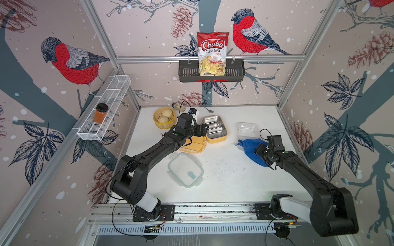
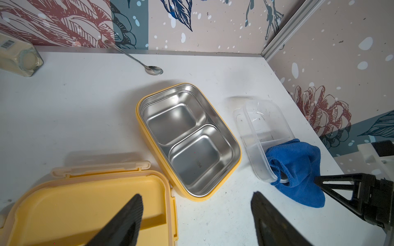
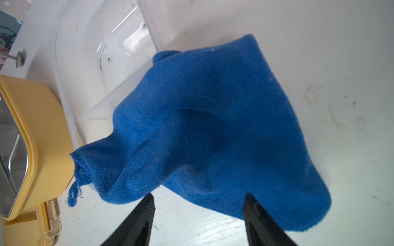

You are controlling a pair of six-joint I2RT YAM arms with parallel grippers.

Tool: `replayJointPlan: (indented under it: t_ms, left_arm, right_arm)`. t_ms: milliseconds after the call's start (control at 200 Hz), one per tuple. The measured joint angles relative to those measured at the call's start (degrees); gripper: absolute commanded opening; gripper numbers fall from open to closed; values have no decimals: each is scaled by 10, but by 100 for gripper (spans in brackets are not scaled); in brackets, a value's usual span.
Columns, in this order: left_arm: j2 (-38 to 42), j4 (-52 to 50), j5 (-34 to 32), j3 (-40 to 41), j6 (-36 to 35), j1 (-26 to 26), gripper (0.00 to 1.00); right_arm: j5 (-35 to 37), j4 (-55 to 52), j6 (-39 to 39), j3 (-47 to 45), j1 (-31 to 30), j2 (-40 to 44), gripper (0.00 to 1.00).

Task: Wipe the insides of the lunch boxes
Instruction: Pick up the cleaning item at the center of the board.

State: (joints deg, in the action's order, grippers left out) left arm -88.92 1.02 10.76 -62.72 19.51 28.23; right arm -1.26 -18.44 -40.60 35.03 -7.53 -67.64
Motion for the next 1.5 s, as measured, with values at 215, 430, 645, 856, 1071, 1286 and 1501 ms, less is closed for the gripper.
replayJointPlan:
  t_ms: [215,430,645,856,1071,1286,1501]
  left_arm:
    - [0,0,0,2,0,0,80]
    - [1,0,0,5,0,0,80]
    - [1,0,-1,5,0,0,80]
    - [-9,0,0,3,1,-2,80]
    - [-7,0,-1,3,2,-3,80]
    - [-3,0,-3,8,9,-18,80]
    - [-22,-5,-1,-3,17,-43,80]
  right_arm:
    - [-7,33,0,-23,0,-3,62]
    - [-1,33,2,-28,0,-12,59]
    - [1,44,2,-27,-1,-49,62]
    - [22,54,15,-4,1,-110,62]
    - [41,111,19,-1,2,-154,30]
    - [43,77,17,-14,-9,-103,0]
    - [70,2,16,6,-39,13,0]
